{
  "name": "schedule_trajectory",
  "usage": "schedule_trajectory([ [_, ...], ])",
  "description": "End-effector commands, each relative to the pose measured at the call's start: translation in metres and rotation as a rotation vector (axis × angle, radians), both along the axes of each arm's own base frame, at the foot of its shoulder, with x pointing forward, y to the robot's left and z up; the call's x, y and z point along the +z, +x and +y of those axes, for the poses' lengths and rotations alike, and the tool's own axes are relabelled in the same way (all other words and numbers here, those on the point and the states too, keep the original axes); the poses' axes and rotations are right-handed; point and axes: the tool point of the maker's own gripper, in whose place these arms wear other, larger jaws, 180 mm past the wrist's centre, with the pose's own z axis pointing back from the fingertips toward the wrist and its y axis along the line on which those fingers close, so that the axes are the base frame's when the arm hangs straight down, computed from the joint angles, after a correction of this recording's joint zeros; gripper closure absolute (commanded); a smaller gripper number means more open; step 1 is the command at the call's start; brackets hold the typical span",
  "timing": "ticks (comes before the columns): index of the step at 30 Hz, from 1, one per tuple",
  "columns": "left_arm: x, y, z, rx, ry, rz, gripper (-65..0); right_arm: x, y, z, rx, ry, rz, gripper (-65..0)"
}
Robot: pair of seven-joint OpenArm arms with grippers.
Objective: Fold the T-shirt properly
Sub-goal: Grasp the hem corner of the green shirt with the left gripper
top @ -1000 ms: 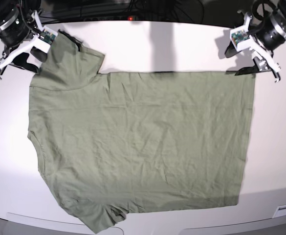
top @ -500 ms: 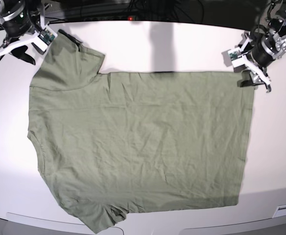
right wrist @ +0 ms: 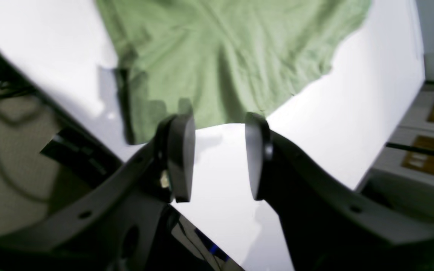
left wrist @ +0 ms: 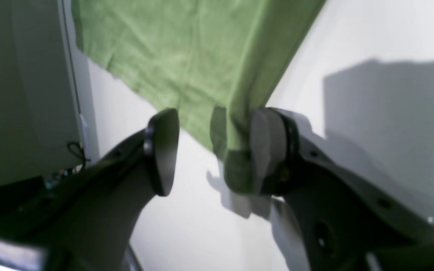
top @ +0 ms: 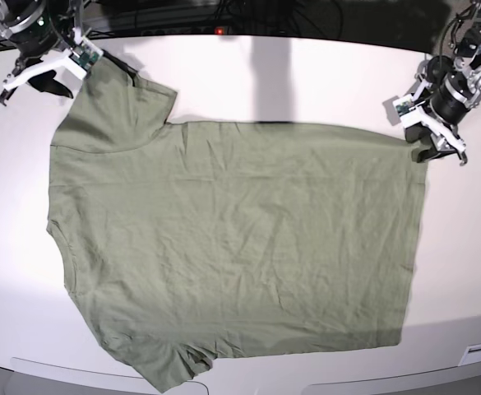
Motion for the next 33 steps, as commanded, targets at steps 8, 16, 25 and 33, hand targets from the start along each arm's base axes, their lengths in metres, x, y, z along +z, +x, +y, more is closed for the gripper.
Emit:
schedule_trajectory([
  [8,-0.036,-0.08,0.037,-0.023,0.131,0.269,-31.9,0.005,0.002,0.003,0.012,0.01,-0.016,-23.0],
  [16,-0.041,-0.08,-0.002,-0.031,0.01,0.248,-31.9,0.005,0.002,0.004,0.014,0.012,-0.017,-23.0],
  [25,-0.043,-0.071,-0.03,0.023,-0.055,0.177,-31.9,0.006,0.003,0.004,0.016,0.015,-0.019,-23.0],
  [33,-0.043,-0.07,-0.029,0.021,-0.04,0.176,0.0,0.005,0.002,0.005,0.014,0.021,-0.017,-23.0],
])
